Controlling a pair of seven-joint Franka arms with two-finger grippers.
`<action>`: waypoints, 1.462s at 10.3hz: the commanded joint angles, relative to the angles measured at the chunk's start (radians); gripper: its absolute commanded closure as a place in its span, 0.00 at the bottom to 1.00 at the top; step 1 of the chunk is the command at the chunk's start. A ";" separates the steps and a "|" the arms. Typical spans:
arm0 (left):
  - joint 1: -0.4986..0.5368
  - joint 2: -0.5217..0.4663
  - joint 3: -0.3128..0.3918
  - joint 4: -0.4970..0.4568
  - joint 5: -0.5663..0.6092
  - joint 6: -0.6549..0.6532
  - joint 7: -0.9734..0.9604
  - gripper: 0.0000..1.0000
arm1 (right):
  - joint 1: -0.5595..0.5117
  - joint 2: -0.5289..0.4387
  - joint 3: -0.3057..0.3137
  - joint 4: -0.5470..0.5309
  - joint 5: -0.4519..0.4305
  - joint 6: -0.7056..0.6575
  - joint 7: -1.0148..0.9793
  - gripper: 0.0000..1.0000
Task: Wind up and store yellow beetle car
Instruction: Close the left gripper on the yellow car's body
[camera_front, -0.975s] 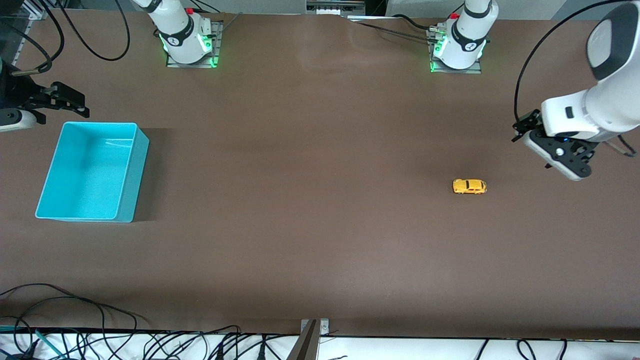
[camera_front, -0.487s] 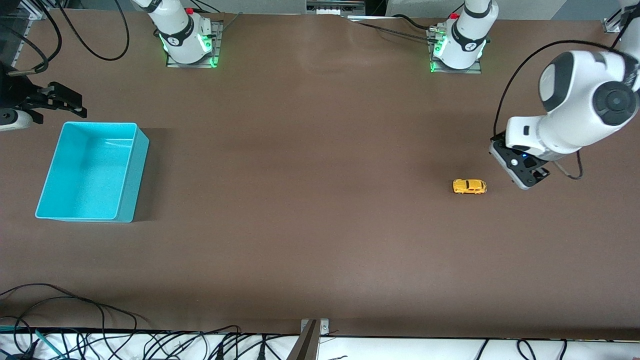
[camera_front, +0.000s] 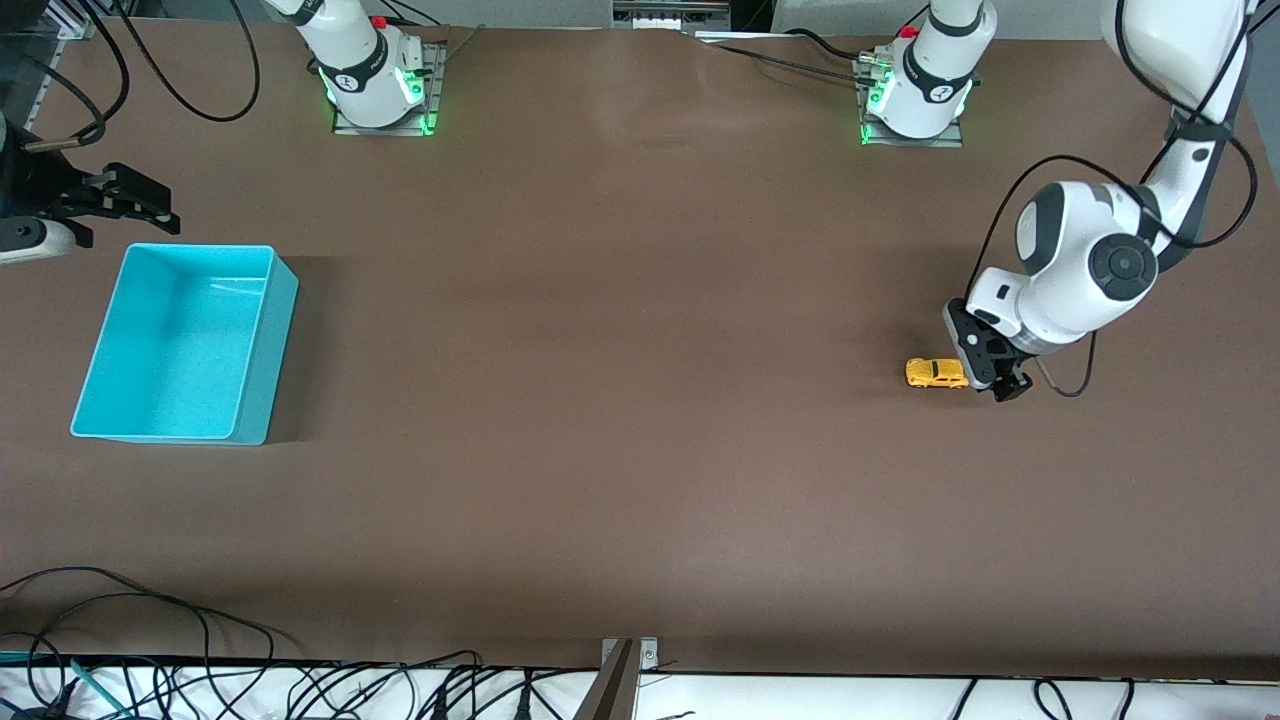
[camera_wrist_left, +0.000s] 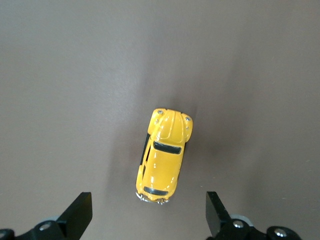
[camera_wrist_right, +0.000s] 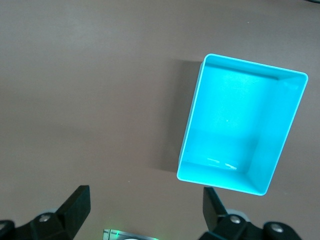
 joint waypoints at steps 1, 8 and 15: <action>0.010 0.056 -0.007 0.014 0.028 0.042 0.080 0.00 | 0.009 0.000 0.003 0.009 0.011 -0.020 0.002 0.00; 0.000 0.084 -0.010 -0.018 0.028 0.097 0.182 0.42 | 0.020 0.006 -0.006 0.009 0.018 -0.043 -0.011 0.00; 0.000 0.104 -0.025 -0.017 0.028 0.094 0.191 0.91 | 0.021 0.022 -0.032 0.012 0.022 -0.085 -0.016 0.00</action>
